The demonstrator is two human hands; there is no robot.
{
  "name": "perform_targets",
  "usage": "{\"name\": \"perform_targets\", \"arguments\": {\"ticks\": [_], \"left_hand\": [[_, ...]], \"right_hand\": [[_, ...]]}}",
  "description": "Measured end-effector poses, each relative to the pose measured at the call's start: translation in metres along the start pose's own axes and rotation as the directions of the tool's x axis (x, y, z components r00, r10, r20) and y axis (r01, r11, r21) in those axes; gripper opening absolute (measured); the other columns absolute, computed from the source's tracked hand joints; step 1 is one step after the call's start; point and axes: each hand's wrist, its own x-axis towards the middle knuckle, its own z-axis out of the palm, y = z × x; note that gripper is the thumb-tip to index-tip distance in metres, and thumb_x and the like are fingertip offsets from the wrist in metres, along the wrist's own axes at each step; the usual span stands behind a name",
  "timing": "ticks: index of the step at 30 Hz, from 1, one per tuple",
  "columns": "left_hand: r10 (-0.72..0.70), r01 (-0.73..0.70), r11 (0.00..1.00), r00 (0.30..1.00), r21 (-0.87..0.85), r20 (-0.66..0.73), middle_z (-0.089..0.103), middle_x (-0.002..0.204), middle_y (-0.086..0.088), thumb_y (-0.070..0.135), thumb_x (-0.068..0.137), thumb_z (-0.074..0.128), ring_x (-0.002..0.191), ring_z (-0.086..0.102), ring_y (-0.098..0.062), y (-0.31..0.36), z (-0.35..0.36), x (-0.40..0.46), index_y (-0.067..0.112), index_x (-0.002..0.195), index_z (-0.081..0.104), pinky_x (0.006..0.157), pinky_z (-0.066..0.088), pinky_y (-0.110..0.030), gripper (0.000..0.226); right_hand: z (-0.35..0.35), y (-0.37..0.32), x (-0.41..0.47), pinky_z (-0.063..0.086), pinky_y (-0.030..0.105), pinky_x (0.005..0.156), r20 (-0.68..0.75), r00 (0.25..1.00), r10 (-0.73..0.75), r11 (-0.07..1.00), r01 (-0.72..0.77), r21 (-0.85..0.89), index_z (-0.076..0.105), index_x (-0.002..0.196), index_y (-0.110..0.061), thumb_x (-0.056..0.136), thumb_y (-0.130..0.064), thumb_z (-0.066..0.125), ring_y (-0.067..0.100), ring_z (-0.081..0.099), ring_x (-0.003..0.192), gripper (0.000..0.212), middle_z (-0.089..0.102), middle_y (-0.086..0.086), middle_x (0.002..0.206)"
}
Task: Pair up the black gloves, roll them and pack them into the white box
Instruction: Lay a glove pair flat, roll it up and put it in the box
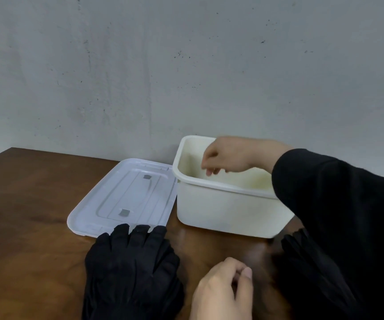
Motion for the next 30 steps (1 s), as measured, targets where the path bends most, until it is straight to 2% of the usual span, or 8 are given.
{"name": "perform_targets", "arguments": {"ticks": [2,4,8,15,19,22,25,30], "left_hand": [[-0.022,0.022,0.999,1.000,-0.032,-0.001,0.060,0.079,0.015,0.046,0.096,0.051,0.071,0.055,0.000,0.001,-0.002,-0.002,0.032,0.087,0.059,0.066,0.043,-0.010,0.018],[-0.034,0.035,0.997,0.999,-0.068,0.019,0.064,0.081,0.012,0.047,0.098,0.048,0.076,0.059,-0.003,0.002,-0.004,-0.003,0.033,0.088,0.060,0.070,0.048,-0.016,0.022],[0.022,-0.020,0.988,1.000,-0.154,0.008,0.065,0.077,0.004,0.049,0.101,0.037,0.071,0.060,-0.007,0.006,-0.007,-0.009,0.022,0.077,0.061,0.072,0.050,-0.033,0.043],[0.055,-0.037,0.950,0.997,-0.311,0.048,0.066,0.069,0.001,0.048,0.101,0.034,0.065,0.061,-0.005,0.015,-0.007,-0.024,0.023,0.073,0.065,0.060,0.048,-0.022,0.049],[0.117,-0.109,0.992,0.980,-0.058,0.163,0.063,0.071,0.000,0.050,0.100,0.043,0.066,0.060,-0.011,0.013,-0.005,-0.032,0.028,0.075,0.057,0.064,0.052,-0.027,0.036],[0.125,-0.128,0.992,0.976,0.005,0.180,0.066,0.074,0.001,0.051,0.099,0.043,0.070,0.061,-0.011,0.012,-0.005,-0.034,0.028,0.075,0.058,0.067,0.054,-0.031,0.036],[0.136,-0.144,0.989,0.971,0.027,0.196,0.067,0.075,0.002,0.050,0.099,0.042,0.071,0.061,-0.012,0.013,-0.007,-0.033,0.026,0.078,0.061,0.072,0.056,-0.036,0.037],[0.148,-0.173,0.982,0.956,0.081,0.251,0.067,0.077,0.004,0.052,0.100,0.041,0.074,0.062,-0.009,0.013,-0.008,-0.036,0.029,0.083,0.063,0.075,0.056,-0.035,0.035]], "right_hand": [[-0.004,-0.007,-0.026,0.058,0.038,0.082,-0.307,0.950,-0.062,0.996,0.078,0.039,0.072,0.090,-0.020,0.097,-0.025,0.053,0.011,0.070,0.083,0.020,0.074,-0.011,0.085],[0.001,-0.015,-0.063,0.057,0.042,0.076,-0.593,0.803,-0.051,0.963,0.197,0.185,0.070,0.088,-0.023,0.095,-0.024,0.053,0.015,0.069,0.077,0.018,0.073,-0.011,0.078],[0.064,-0.034,-0.149,0.049,0.017,0.070,-0.795,0.606,0.013,0.905,0.332,0.268,0.066,0.085,-0.028,0.097,-0.018,0.057,0.003,0.063,0.078,0.018,0.068,-0.015,0.081],[0.169,-0.027,-0.232,0.044,0.013,0.101,-0.583,0.797,0.156,0.912,0.110,0.395,0.055,0.134,-0.042,0.103,-0.025,0.047,-0.014,0.052,0.117,0.037,0.060,-0.030,0.123],[0.146,0.016,-0.279,0.044,0.015,0.101,-0.658,0.735,0.164,0.985,-0.092,0.143,0.062,0.128,-0.039,0.098,-0.026,0.055,-0.009,0.054,0.115,0.033,0.060,-0.028,0.122],[0.127,0.058,-0.308,0.041,0.005,0.087,-0.353,0.906,0.232,0.968,-0.251,-0.009,0.054,0.128,-0.050,0.096,-0.044,0.054,-0.016,0.051,0.105,0.033,0.051,-0.036,0.126],[0.121,0.084,-0.325,0.043,0.007,0.087,-0.089,0.957,0.276,0.960,-0.279,-0.018,0.050,0.126,-0.061,0.093,-0.053,0.057,-0.017,0.052,0.104,0.035,0.035,-0.050,0.133],[0.127,0.085,-0.326,0.037,0.005,0.089,-0.286,0.919,0.271,0.963,-0.258,0.080,0.067,0.102,-0.055,0.093,-0.044,0.061,-0.020,0.048,0.113,0.015,0.053,-0.044,0.120]]}}
